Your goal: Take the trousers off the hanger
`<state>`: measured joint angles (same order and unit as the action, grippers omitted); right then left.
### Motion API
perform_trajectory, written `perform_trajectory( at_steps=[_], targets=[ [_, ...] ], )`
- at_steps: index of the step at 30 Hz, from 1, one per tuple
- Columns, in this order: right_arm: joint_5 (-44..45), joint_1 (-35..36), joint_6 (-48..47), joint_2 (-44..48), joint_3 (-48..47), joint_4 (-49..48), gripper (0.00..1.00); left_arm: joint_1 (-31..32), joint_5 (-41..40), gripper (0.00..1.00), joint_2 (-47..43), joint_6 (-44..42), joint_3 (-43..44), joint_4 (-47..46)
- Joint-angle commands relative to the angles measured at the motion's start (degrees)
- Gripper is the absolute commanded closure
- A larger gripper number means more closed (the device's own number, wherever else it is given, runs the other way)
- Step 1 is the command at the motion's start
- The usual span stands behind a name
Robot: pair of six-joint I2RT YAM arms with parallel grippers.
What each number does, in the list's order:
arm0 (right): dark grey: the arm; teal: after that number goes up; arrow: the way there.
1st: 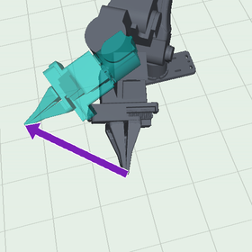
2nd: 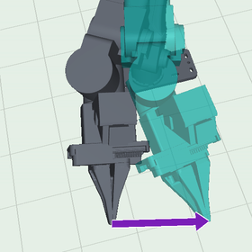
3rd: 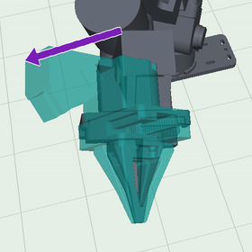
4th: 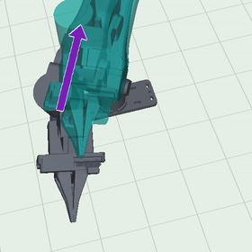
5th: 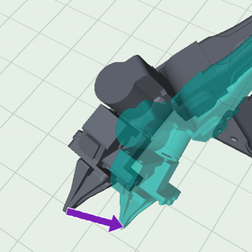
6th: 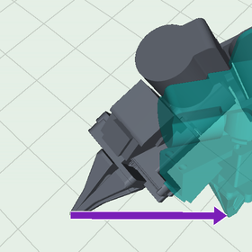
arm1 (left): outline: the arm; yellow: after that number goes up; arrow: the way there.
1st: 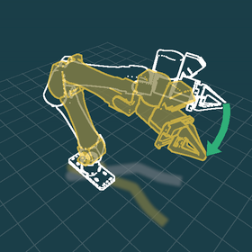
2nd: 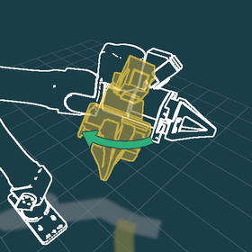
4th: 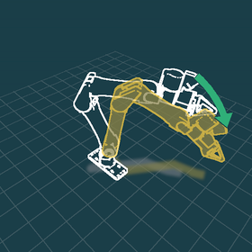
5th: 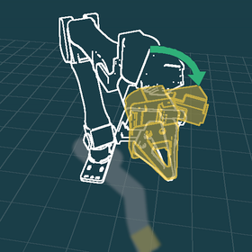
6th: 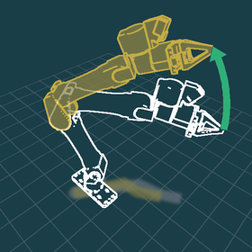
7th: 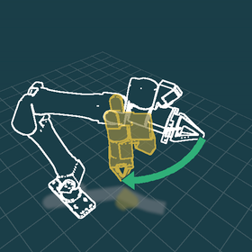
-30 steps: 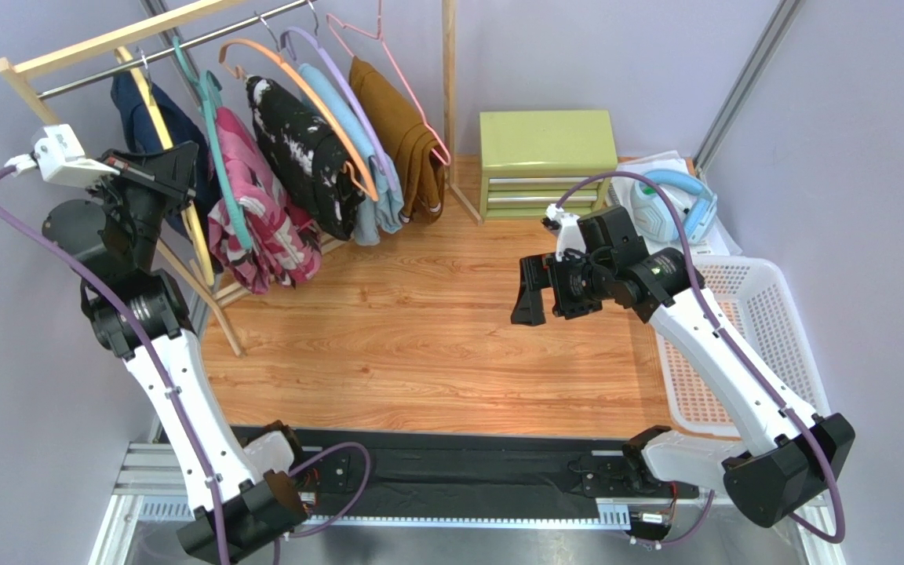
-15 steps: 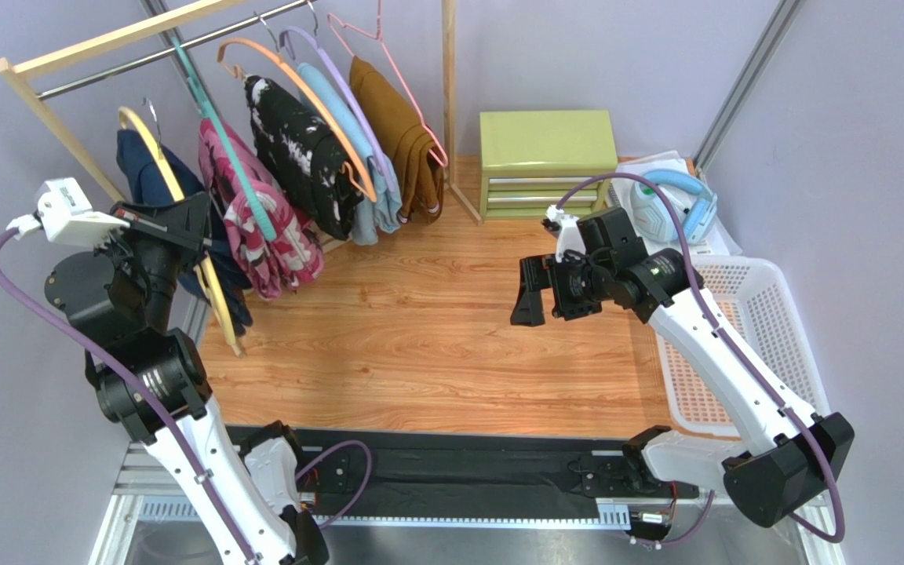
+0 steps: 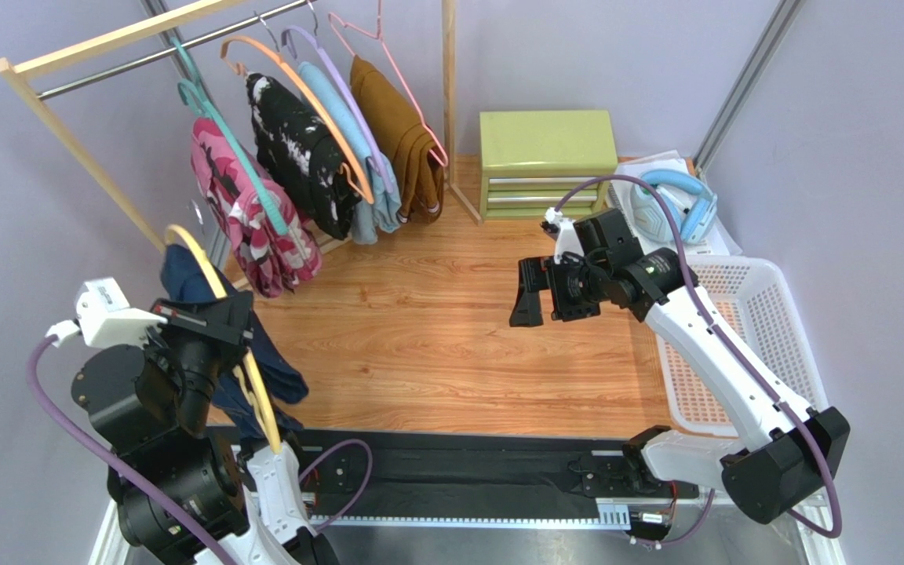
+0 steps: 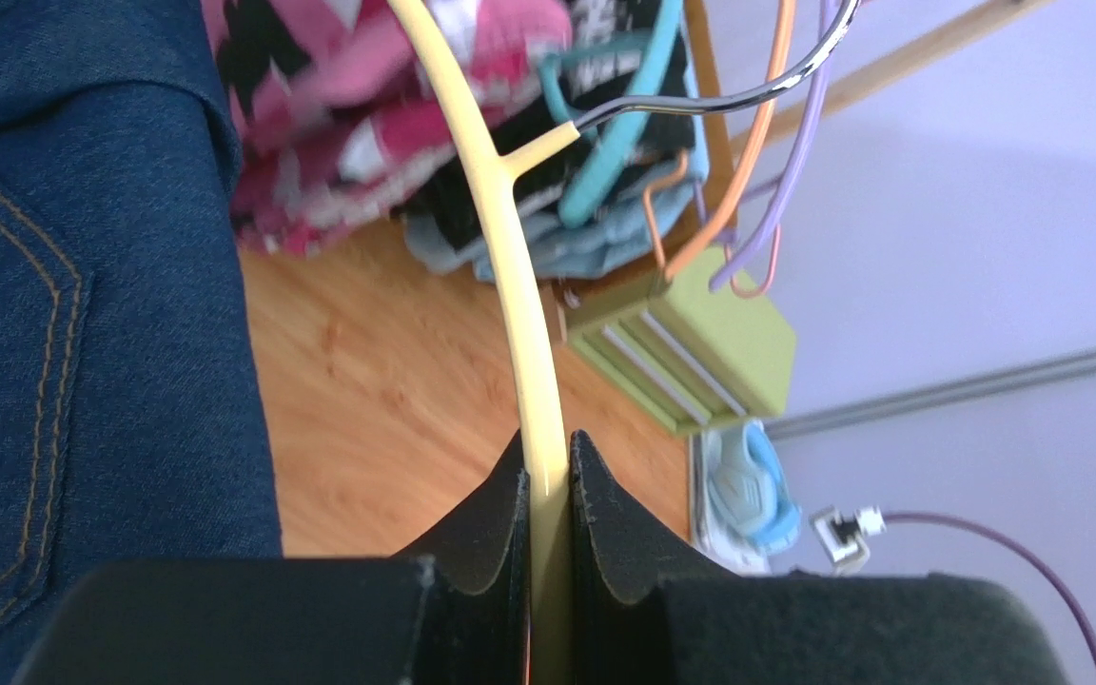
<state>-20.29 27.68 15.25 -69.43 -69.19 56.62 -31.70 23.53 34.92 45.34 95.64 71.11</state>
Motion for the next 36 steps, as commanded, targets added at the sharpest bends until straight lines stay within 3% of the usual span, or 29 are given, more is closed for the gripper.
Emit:
perform_trajectory(
  at_steps=[1,8,14,24,36],
  targets=[
    [0.1,0.2,0.9,0.9,1.0,-1.5,0.00,-0.5,9.9,1.00,-1.6,2.3,-2.8,2.9],
    [2.5,0.2,1.1,2.7,3.2,-1.2,0.00,-0.5,23.2,1.00,-9.4,5.8,-11.8,-1.6],
    [4.2,0.2,1.5,4.5,3.9,-1.3,0.00,-0.6,30.0,1.00,-12.5,10.3,-18.0,-6.7],
    [5.1,0.2,4.4,7.9,5.7,-2.7,0.00,-0.6,37.9,1.00,-9.4,11.3,-16.5,-12.4],
    [6.8,0.5,5.7,10.8,7.0,-4.2,0.00,-0.6,46.2,1.00,0.4,10.2,-12.0,-14.9]
  ],
)
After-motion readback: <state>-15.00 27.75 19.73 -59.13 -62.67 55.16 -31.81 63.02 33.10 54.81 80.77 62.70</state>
